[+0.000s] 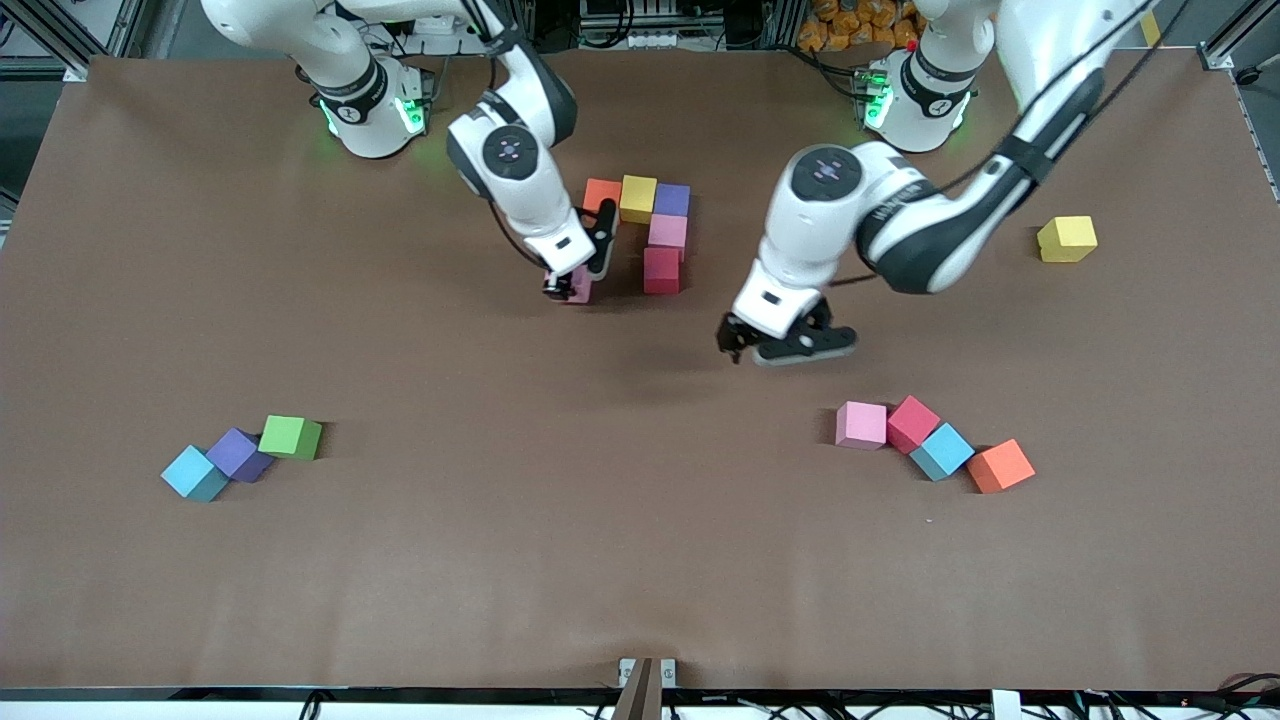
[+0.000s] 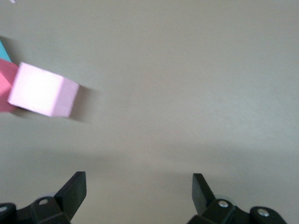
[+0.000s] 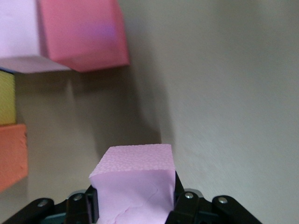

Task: Form number 2 with 11 blocks

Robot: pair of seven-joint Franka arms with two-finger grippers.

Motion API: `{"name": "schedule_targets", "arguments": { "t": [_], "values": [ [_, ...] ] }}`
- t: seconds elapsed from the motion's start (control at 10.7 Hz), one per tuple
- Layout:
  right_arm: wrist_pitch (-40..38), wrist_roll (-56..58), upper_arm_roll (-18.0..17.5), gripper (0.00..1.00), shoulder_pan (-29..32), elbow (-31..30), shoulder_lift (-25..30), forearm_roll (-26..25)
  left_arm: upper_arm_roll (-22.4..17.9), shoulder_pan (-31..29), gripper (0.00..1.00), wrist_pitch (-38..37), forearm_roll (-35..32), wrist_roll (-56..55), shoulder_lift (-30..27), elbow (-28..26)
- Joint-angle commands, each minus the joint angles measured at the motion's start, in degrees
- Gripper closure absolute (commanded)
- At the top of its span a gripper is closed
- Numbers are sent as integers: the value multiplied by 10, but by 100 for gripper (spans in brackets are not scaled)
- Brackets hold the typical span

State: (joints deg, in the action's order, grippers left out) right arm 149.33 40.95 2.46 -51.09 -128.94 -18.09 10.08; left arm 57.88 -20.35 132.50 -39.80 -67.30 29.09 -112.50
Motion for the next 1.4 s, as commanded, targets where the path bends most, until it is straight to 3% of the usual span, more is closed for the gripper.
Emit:
{"name": "schedule_targets", "arguments": {
  "t": [0.0,0.28,0.65,0.93,1.31],
  "values": [
    [-1,-19,5,92,-37,37,-39,1,11,-42,0,0,10,85,11,0],
    [2,-57,17,93,-81,62,-67,1,-14,-59,0,-14,10,178,25,22],
    [2,-98,35,93,-115,83,-85,1,-29,-59,0,-110,11,300,100,120],
    [3,-104,42,93,-119,98,-99,1,-65,-52,0,-110,12,386,114,134],
    [3,-120,43,93,-124,111,-110,1,-80,-35,0,-110,18,391,137,142]
  ]
}}
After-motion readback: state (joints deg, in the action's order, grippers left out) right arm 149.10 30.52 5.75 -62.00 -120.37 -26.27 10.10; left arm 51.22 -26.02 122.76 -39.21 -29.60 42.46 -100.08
